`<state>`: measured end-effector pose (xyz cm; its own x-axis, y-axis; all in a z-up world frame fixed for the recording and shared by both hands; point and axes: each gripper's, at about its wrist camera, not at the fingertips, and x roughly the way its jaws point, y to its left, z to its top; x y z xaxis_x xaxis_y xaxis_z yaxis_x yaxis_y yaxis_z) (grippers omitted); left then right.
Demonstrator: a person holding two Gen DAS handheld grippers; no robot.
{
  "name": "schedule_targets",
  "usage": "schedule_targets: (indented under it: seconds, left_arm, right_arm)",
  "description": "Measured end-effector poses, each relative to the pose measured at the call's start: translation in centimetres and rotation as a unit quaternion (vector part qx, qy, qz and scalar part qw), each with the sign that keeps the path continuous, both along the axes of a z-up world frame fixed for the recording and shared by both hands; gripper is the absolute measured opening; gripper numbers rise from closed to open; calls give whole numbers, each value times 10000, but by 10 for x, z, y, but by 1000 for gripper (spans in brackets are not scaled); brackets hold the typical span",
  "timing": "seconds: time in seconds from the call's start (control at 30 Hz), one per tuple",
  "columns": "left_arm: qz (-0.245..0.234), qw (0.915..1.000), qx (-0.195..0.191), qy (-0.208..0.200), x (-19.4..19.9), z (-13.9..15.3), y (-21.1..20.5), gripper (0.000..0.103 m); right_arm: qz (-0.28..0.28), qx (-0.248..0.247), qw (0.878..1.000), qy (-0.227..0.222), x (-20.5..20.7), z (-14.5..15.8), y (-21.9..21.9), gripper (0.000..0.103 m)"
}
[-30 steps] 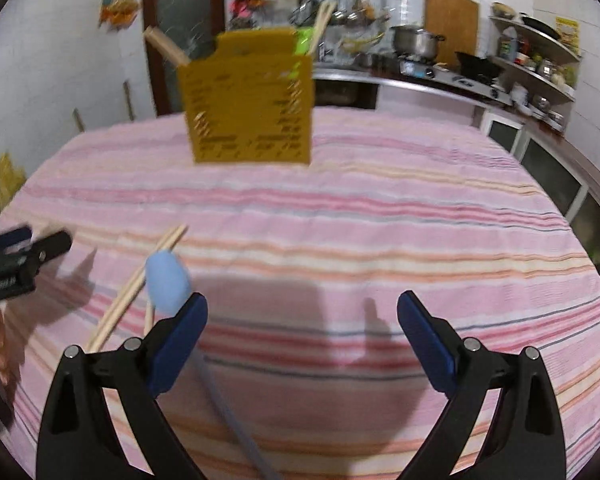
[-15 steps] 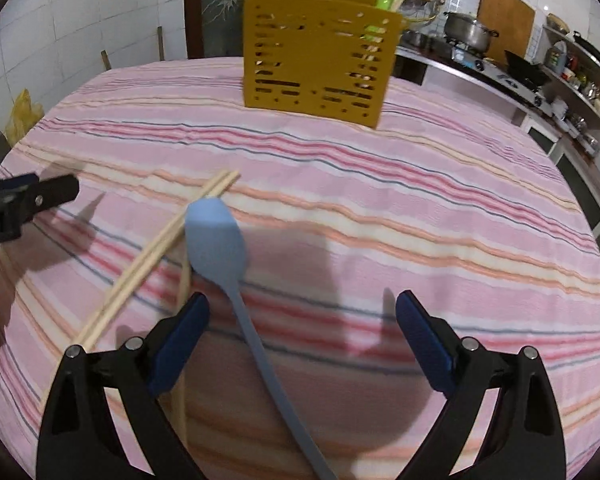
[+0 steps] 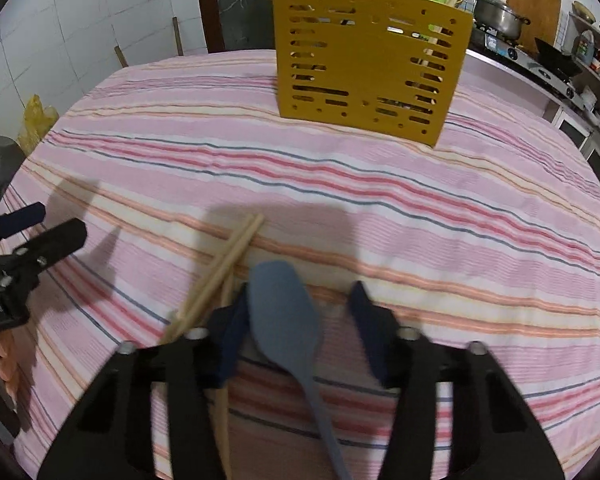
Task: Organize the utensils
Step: 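Close the right tool on the blue spatula handle, then close the left tool on a wooden chopstick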
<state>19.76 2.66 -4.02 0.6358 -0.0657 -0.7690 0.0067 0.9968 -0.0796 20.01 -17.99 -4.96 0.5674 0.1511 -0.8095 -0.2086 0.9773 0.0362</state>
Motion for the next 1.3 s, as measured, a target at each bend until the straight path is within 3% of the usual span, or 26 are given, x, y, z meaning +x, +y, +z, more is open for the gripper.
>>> schedule_targets:
  seconds: [0.07,0.27,0.43,0.57,0.8,1.07,1.3]
  left_arm:
    - [4,10000,-40,50,4,-1,-1,98]
    - [-198,9997,-87,147,12,-3,-19,98]
    - [-495,9984,-144,247,20,-7,-46,98]
    - [-743,9968,-112,277,24,-11,-70,97]
    - [-903,9950,213,361,27,-22,-90,96]
    - [-702,9963,336,368,32,-26,-77,96]
    - [-667,9972,322,-22,17,-13,-66,96]
  right_arm:
    - [-5,63,10000,-13,0,1,-1,31]
    - [-216,63,9997,-131,-4,4,-19,30]
    - [-946,-489,9939,-275,-5,6,-56,30]
    - [-1269,-475,9905,-253,-7,3,-83,30]
    - [-1325,-284,9904,-277,-12,-1,-97,30]
    - [-1329,-158,9906,-302,-7,-4,-99,30]
    - [-1321,-107,9907,-311,-10,-4,-102,30]
